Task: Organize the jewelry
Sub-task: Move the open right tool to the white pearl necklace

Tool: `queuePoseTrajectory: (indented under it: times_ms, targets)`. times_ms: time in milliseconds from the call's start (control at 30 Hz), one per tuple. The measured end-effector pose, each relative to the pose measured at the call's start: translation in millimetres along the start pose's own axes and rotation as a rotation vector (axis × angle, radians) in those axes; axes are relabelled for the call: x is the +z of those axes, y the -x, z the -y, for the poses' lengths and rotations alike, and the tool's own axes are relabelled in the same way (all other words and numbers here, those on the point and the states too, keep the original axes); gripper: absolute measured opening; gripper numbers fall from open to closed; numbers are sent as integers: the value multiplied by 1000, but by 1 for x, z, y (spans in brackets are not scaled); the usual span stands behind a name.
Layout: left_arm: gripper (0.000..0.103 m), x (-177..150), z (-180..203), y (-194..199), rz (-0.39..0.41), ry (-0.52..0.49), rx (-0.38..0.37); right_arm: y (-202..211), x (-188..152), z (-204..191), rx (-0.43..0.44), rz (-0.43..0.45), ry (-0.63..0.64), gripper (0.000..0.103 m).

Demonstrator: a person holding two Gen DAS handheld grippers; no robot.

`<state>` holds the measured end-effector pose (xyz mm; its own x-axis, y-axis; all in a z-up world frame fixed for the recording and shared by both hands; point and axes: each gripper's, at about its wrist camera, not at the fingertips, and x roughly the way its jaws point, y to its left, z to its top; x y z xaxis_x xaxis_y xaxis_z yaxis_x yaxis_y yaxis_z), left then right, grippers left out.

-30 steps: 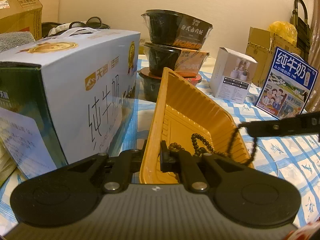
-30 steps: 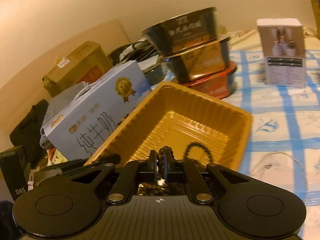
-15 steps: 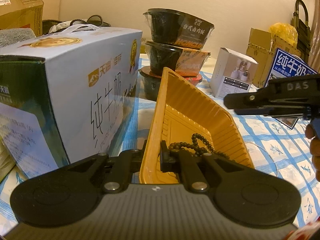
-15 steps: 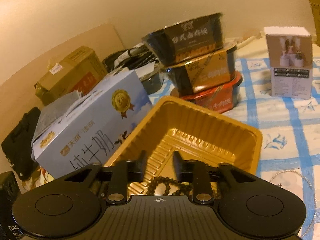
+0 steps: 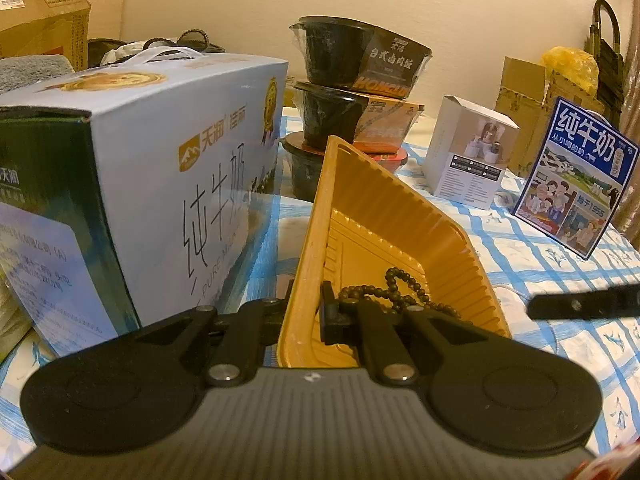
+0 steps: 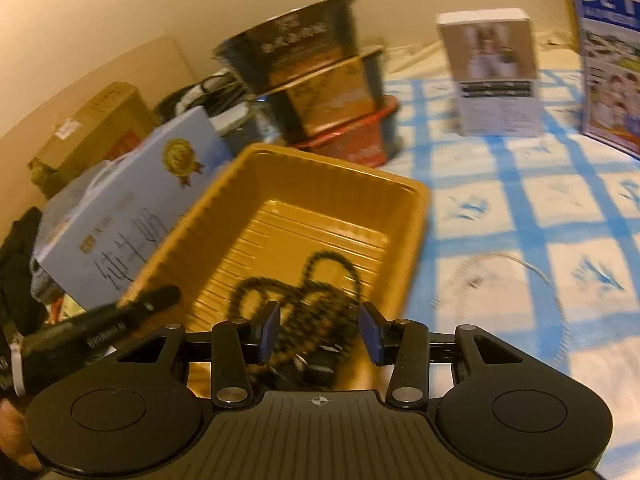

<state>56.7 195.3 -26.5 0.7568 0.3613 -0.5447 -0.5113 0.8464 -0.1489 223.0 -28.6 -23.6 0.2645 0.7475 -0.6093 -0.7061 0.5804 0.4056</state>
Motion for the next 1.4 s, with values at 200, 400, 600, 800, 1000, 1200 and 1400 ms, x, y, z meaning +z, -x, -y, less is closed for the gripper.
queuePoseTrajectory:
  times_ms: [200, 400, 600, 800, 1000, 1200, 1400]
  targets:
    - [7, 1, 1, 0, 0, -13, 2, 21, -14, 25, -83, 6, -34, 45]
    - [7, 1, 2, 0, 2, -14, 6, 40, -23, 48, -168, 19, -65, 45]
    - [7, 1, 2, 0, 1, -14, 8, 46, -28, 65, -242, 24, -80, 45]
    - [7, 1, 3, -1, 1, -17, 9, 40, -27, 83, -305, 9, -70, 44]
    - [7, 0, 3, -2, -1, -22, 9, 21, -21, 100, -359, -21, -18, 39]
    - [7, 0, 3, -2, 0, -23, 9, -2, -7, 111, -374, -55, 27, 22]
    - [7, 0, 2, -3, -1, -28, 8, -24, 3, 116, -389, -89, 61, 18]
